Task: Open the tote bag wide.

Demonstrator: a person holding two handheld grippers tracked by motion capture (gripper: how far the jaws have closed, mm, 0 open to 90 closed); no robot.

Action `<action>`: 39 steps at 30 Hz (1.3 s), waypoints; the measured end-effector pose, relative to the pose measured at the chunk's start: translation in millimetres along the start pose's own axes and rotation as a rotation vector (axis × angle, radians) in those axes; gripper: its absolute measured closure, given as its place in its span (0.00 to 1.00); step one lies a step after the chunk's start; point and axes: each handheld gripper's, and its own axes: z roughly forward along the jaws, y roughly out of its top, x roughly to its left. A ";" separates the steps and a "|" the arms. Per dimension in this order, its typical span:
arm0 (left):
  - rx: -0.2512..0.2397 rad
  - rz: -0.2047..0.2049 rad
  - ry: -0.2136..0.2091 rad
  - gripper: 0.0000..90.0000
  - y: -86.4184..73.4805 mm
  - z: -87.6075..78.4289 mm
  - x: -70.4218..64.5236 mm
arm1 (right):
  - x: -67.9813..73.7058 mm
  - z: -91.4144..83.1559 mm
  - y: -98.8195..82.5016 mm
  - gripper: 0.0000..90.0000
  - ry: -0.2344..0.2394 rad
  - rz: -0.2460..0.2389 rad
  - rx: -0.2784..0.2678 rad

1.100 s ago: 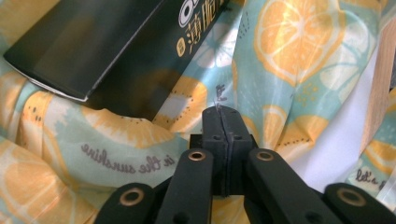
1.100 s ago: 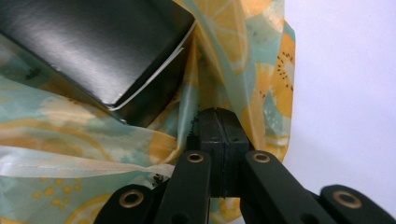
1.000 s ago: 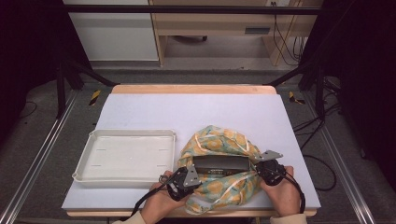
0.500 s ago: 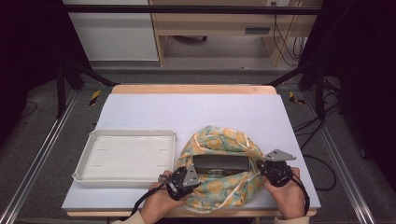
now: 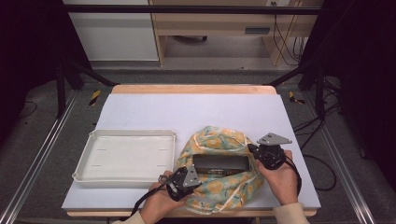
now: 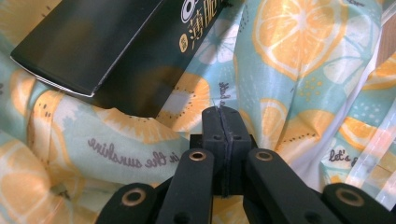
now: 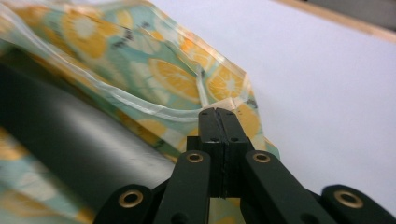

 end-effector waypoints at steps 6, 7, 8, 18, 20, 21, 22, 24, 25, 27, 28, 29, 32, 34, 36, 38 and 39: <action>0.008 0.000 -0.003 1.00 -0.2 0.9 0.1 | -16.0 27.9 -14.6 1.00 0.016 0.053 0.088; 0.009 0.001 -0.003 1.00 -0.2 1.1 0.0 | -18.3 31.3 -17.0 1.00 0.021 0.059 0.100; 0.009 0.001 -0.003 1.00 -0.2 1.0 0.0 | -19.7 34.0 -19.0 1.00 0.026 0.073 0.111; 0.014 0.012 0.000 1.00 -0.7 0.8 -0.1 | -24.1 25.2 -29.0 1.00 0.006 0.111 0.084; 0.012 0.012 -0.001 1.00 -0.8 0.8 -0.1 | -21.2 9.6 -28.5 1.00 -0.019 0.102 0.050; 0.013 0.013 0.000 1.00 -0.8 0.9 0.0 | -18.4 0.6 -28.5 1.00 -0.033 0.097 0.031; 0.014 0.015 -0.001 1.00 -0.8 1.1 0.1 | -15.5 -8.7 -28.8 1.00 -0.051 0.088 0.014; 0.014 0.015 0.000 1.00 -0.9 1.2 0.1 | -6.6 -24.2 -29.2 1.00 -0.057 0.054 -0.025; 0.013 0.015 0.000 1.00 -0.9 1.3 0.2 | -0.3 -30.6 -30.0 1.00 -0.049 0.041 -0.040; 0.014 0.016 0.000 1.00 -0.9 1.4 0.0 | 13.4 -39.3 -32.9 1.00 -0.017 0.001 -0.060; 0.014 0.017 0.003 1.00 -0.9 1.4 -0.3 | 20.5 -41.6 -34.5 1.00 0.002 -0.019 -0.062; 0.015 0.018 0.003 1.00 -0.8 1.4 -0.4 | 27.0 -42.7 -35.9 1.00 0.023 -0.042 -0.061; 0.016 0.020 0.004 1.00 -0.8 1.4 -0.7 | 42.5 -38.5 -39.6 1.00 0.079 -0.108 -0.037; 0.014 0.020 0.003 1.00 -0.8 1.5 -1.1 | 49.7 -30.5 -41.5 1.00 0.104 -0.138 0.000; 0.015 0.021 0.002 1.00 -0.8 1.4 -1.1 | 54.5 -21.2 -43.9 1.00 0.121 -0.158 0.051; 0.018 0.024 0.002 1.00 -0.8 1.3 -0.7 | 56.6 -12.4 -47.0 1.00 0.130 -0.173 0.109; 0.022 0.027 0.004 1.00 -0.8 1.0 -0.1 | 57.7 -8.2 -49.0 1.00 0.135 -0.180 0.132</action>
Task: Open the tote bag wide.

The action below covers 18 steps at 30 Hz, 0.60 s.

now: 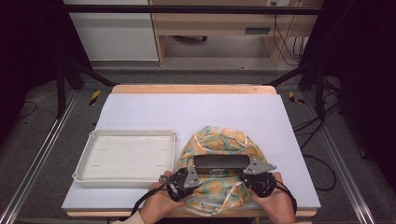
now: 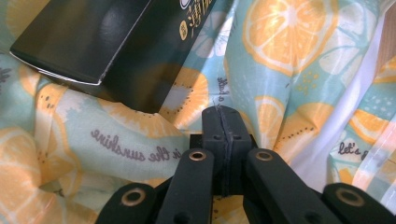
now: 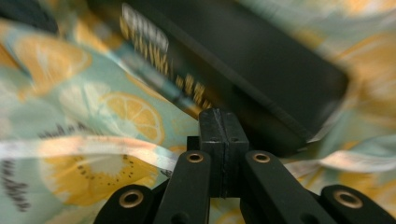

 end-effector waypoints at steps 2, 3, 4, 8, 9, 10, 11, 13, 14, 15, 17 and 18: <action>0.006 0.005 0.010 1.00 -0.1 -0.5 0.6 | 1.3 5.3 -1.9 1.00 0.015 -0.017 0.038; 0.011 0.009 0.020 1.00 -0.4 -0.8 1.0 | 2.8 5.8 -2.0 1.00 0.032 -0.021 0.040; 0.009 0.003 0.021 1.00 -0.8 -1.0 1.4 | 4.6 5.9 -2.0 1.00 0.048 -0.024 0.038; 0.010 -0.005 0.019 1.00 -1.8 -1.6 4.4 | 6.7 0.5 -1.1 1.00 0.070 -0.031 0.018; 0.005 -0.006 0.021 1.00 -2.1 -1.3 4.5 | 5.1 -3.9 -0.8 1.00 0.072 -0.028 -0.009; 0.010 -0.006 0.021 1.00 -2.1 -1.8 4.7 | 3.2 -9.7 -0.4 1.00 0.067 -0.018 -0.041; 0.009 -0.006 0.020 1.00 -2.2 -1.7 4.8 | 0.1 -15.7 -0.1 1.00 0.061 -0.015 -0.080; 0.008 -0.005 0.020 1.00 -2.3 -1.4 4.9 | -6.7 -26.5 0.1 1.00 0.014 0.012 -0.164; 0.006 -0.006 0.018 1.00 -2.4 -1.2 4.9 | -10.6 -30.3 -0.2 1.00 -0.019 0.036 -0.192; 0.006 -0.005 0.018 1.00 -2.3 -1.2 4.9 | -14.9 -32.4 -0.8 1.00 -0.065 0.064 -0.208; 0.005 -0.006 0.018 1.00 -2.4 -1.1 5.1 | -23.7 -31.0 -2.1 1.00 -0.130 0.119 -0.197; 0.008 -0.004 0.021 1.00 -2.4 -1.4 5.3 | -28.1 -28.1 -3.1 1.00 -0.159 0.145 -0.178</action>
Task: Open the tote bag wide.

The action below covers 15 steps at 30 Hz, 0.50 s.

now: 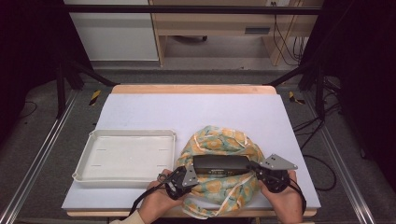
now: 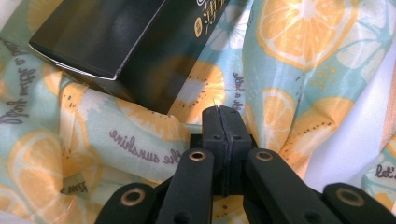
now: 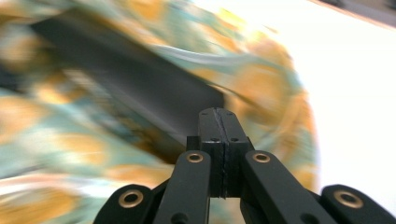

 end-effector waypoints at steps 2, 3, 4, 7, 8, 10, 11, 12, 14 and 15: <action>0.000 0.002 0.004 1.00 0.0 -0.1 0.3 | -6.9 8.4 -2.0 1.00 -0.015 0.028 0.047; -0.002 -0.001 0.004 1.00 -0.2 0.1 0.5 | -9.8 12.9 -3.4 1.00 -0.021 0.043 0.076; -0.003 -0.001 0.004 1.00 -0.3 0.5 1.1 | -11.7 17.4 -5.3 1.00 -0.015 0.050 0.101; -0.007 -0.006 0.007 1.00 -1.0 0.9 1.9 | -12.7 27.4 -9.6 1.00 0.004 0.054 0.171; -0.001 -0.003 0.010 1.00 -1.1 0.4 2.8 | -12.8 29.7 -10.4 1.00 0.009 0.053 0.183; -0.006 -0.012 0.012 1.00 -1.8 0.6 4.2 | -11.6 32.0 -11.1 1.00 0.016 0.050 0.205; -0.003 -0.008 0.014 1.00 -2.0 0.2 5.1 | -10.3 32.4 -11.5 1.00 0.024 0.053 0.220; -0.006 -0.012 0.015 1.00 -2.2 0.1 5.7 | -9.9 32.6 -12.0 1.00 0.027 0.053 0.229; -0.005 -0.014 0.018 1.00 -2.4 -0.4 7.1 | -8.2 33.3 -14.2 1.00 0.041 0.045 0.244; -0.005 -0.016 0.017 1.00 -2.5 -0.7 7.8 | -7.8 32.5 -14.3 1.00 0.045 0.047 0.246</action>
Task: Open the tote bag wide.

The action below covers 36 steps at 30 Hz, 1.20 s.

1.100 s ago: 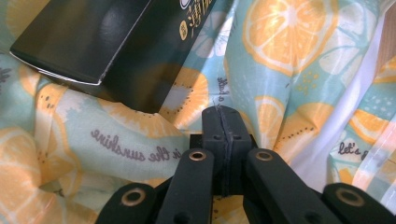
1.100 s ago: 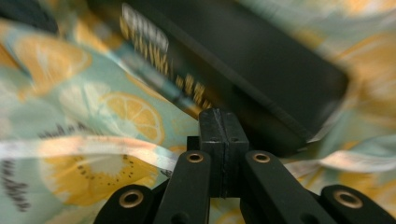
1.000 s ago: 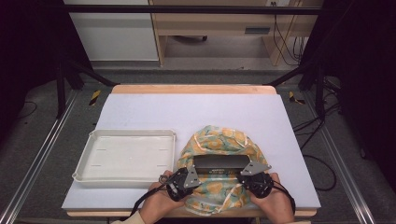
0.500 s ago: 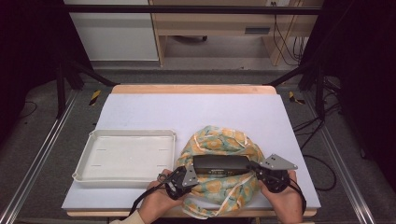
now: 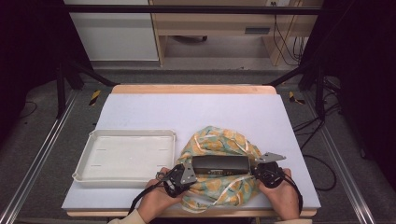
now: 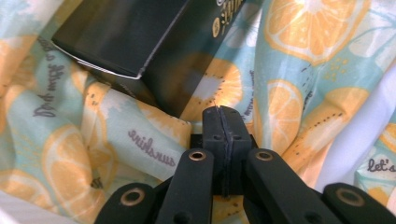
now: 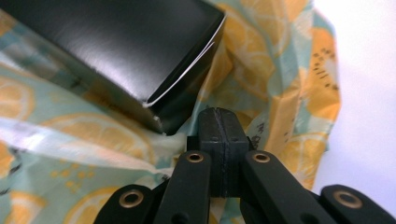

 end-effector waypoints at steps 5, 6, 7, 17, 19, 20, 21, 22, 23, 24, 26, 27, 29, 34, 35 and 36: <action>-0.002 -0.009 0.002 1.00 -1.4 -0.2 0.9 | 2.6 -3.7 -4.5 1.00 0.023 -0.005 -0.002; 0.000 -0.007 0.001 1.00 -1.5 -0.4 1.0 | 3.8 -4.3 -5.3 1.00 0.026 0.001 -0.004; -0.003 -0.006 0.004 1.00 -1.4 -0.7 0.8 | 4.4 -5.2 -6.1 1.00 0.025 -0.005 -0.002; -0.119 -0.093 -0.052 1.00 5.7 -21.2 5.3 | 5.3 -42.8 2.8 1.00 -0.017 -0.037 -0.187; -0.143 -0.101 -0.055 1.00 8.2 -29.4 6.9 | 9.4 -53.7 11.2 1.00 -0.007 -0.058 -0.231; -0.161 -0.111 -0.060 1.00 8.9 -33.0 8.0 | 11.9 -59.9 16.9 1.00 -0.005 -0.079 -0.252; -0.177 -0.124 -0.061 1.00 9.3 -35.7 8.9 | 13.7 -63.9 21.7 0.99 0.001 -0.097 -0.265; -0.188 -0.131 -0.068 1.00 9.6 -39.4 11.0 | 15.0 -66.4 25.3 0.98 0.005 -0.106 -0.269; -0.195 -0.138 -0.076 0.99 9.9 -42.4 12.9 | 16.3 -68.7 30.0 0.96 0.009 -0.125 -0.272; -0.203 -0.146 -0.081 0.98 10.1 -45.1 14.6 | 17.8 -70.1 34.5 0.94 0.011 -0.144 -0.265; -0.227 -0.168 -0.094 0.95 10.2 -50.5 16.8 | 19.2 -71.1 42.8 0.91 0.018 -0.176 -0.249; -0.229 -0.165 -0.105 0.92 10.7 -51.9 17.1 | 19.4 -71.4 46.6 0.89 0.019 -0.191 -0.238; -0.216 -0.146 -0.087 0.84 11.9 -52.3 14.6 | 19.1 -71.6 53.7 0.87 0.016 -0.219 -0.221; -0.235 -0.153 -0.060 0.63 13.2 -49.3 13.0 | 17.5 -69.5 64.2 0.80 0.022 -0.230 -0.186; -0.241 -0.159 -0.059 0.59 13.3 -49.0 13.3 | 17.3 -68.8 65.0 0.79 0.025 -0.234 -0.181; -0.244 -0.163 -0.056 0.55 13.3 -48.8 14.1 | 17.6 -67.7 65.7 0.78 0.030 -0.234 -0.170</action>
